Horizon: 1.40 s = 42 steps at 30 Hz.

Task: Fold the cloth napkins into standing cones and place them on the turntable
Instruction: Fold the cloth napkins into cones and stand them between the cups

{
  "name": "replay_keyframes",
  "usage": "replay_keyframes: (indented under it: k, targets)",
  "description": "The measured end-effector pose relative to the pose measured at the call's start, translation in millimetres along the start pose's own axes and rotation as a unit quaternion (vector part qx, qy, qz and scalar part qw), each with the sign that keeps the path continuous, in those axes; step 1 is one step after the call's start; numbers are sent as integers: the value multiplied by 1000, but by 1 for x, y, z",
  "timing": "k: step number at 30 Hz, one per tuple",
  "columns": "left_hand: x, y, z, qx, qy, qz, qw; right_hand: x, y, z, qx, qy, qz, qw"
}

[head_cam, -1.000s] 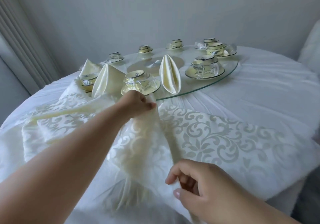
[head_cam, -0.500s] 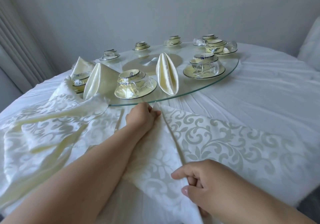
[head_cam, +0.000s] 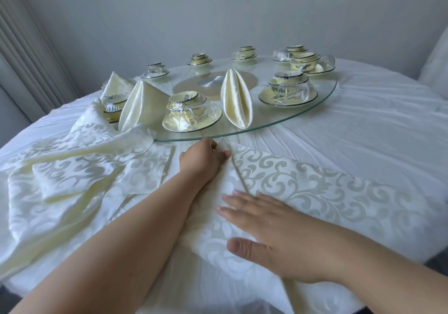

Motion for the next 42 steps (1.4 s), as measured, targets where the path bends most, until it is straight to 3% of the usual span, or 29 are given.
replay_keyframes:
  k: [3,6,9,13,17,25,33,37,42]
  targets:
    - [-10,-5,2,-2,-52,27,998,15,-3,1,-3,-47,-41,998]
    - [-53,-27,33,109,-60,117,985,15,-3,1,-4,-62,-40,997]
    - [-60,-65,46,191,-30,29,981,15,-3,1,1,-70,-45,997]
    - [-17,-98,14,196,83,-131,968,16,-7,0,-1,-74,-50,996]
    - [-2,-92,3,176,167,-161,957,21,-29,-5,-13,-81,-63,995]
    - [-4,-98,12,189,179,-203,944,18,-74,-10,-6,-12,-87,996]
    - [-3,-102,25,230,190,-186,936,7,-69,-10,-1,16,-22,1000]
    - [2,-108,27,228,174,-196,938,-13,-70,-6,4,120,60,991]
    - [2,-108,26,220,168,-219,936,-53,-49,64,146,144,183,962]
Point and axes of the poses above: each hand's wrist, its own y-axis towards the middle knuckle, its own x-axis out of the palm, z = x × y, the point moved 8 cm from there along y, towards the middle knuckle, and after that the axes turned 4 degrees about z, right-handed, at the moved point
